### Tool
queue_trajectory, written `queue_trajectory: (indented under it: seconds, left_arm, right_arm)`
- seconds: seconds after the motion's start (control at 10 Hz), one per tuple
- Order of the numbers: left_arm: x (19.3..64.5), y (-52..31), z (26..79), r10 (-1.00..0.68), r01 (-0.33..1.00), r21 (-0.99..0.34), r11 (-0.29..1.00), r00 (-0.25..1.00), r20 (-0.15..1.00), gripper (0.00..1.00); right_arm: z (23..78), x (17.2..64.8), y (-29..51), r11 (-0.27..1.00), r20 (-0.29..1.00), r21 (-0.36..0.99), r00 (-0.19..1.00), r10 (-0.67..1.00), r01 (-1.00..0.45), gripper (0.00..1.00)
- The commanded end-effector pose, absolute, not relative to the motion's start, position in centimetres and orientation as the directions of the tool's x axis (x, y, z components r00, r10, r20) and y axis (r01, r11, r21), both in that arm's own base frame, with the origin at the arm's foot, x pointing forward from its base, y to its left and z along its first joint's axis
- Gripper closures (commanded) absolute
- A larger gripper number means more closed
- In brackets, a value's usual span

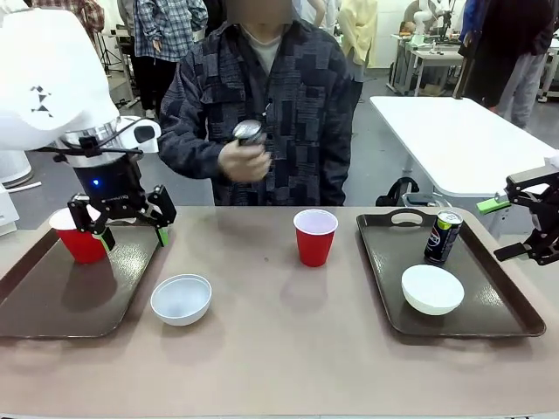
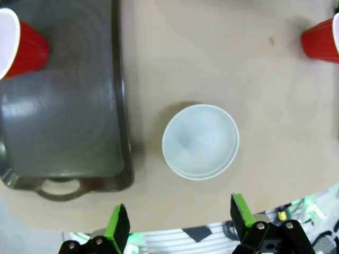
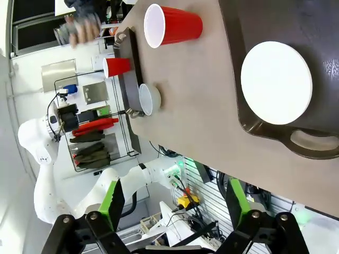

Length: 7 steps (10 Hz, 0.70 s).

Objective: Prepare tableware on both trays.
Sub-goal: Pick up a Picnic Bowl from the table and place it on a Handle tray.

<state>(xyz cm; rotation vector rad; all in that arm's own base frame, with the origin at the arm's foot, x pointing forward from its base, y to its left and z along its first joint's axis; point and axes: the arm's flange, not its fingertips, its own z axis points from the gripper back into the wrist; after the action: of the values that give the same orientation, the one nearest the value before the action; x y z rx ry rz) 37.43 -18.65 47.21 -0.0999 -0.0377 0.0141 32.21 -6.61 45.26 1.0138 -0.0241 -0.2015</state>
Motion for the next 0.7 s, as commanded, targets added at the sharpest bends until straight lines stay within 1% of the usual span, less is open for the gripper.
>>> queue_trajectory:
  seconds: [0.0, 0.1, 0.2, 0.3, 0.4, 0.5, 0.6]
  left_arm:
    - [38.0, -18.9, 45.5, 0.033, -0.03, -0.112, 0.993, 0.999, 0.022, 0.0]
    - [38.3, -18.7, 44.6, 0.018, -0.019, -0.122, 0.992, 1.0, -0.007, 0.0]
    - [36.7, -18.3, 44.7, -0.007, 0.007, -0.104, 0.995, 1.0, 0.0, 0.0]
    - [32.3, -17.0, 46.1, -0.087, 0.086, -0.036, 0.996, 0.996, -0.027, 0.0]
    - [28.6, -16.2, 47.3, -0.14, 0.14, -0.025, 0.99, 0.99, -0.023, 0.0]
    - [27.2, -16.0, 47.3, -0.165, 0.165, -0.018, 0.986, 0.986, -0.027, 0.0]
    - [27.5, -16.1, 46.9, -0.155, 0.155, -0.013, 0.988, 0.987, -0.041, 0.0]
  right_arm:
    - [45.1, 32.5, -6.6, 0.501, -0.069, 0.851, 0.979, -0.192, 0.158, 0.0]
    - [45.1, 32.5, -6.6, 0.501, -0.069, 0.851, 0.979, -0.192, 0.158, 0.0]
    - [45.1, 32.5, -6.6, 0.501, -0.069, 0.851, 0.979, -0.192, 0.158, 0.0]
    - [45.1, 32.5, -6.6, 0.501, -0.069, 0.851, 0.979, -0.192, 0.158, 0.0]
    - [45.1, 32.5, -6.6, 0.501, -0.069, 0.851, 0.979, -0.192, 0.158, 0.0]
    - [45.1, 32.5, -6.6, 0.501, -0.069, 0.851, 0.979, -0.192, 0.158, 0.0]
    - [45.1, 32.5, -6.6, 0.501, -0.069, 0.851, 0.979, -0.192, 0.158, 0.0]
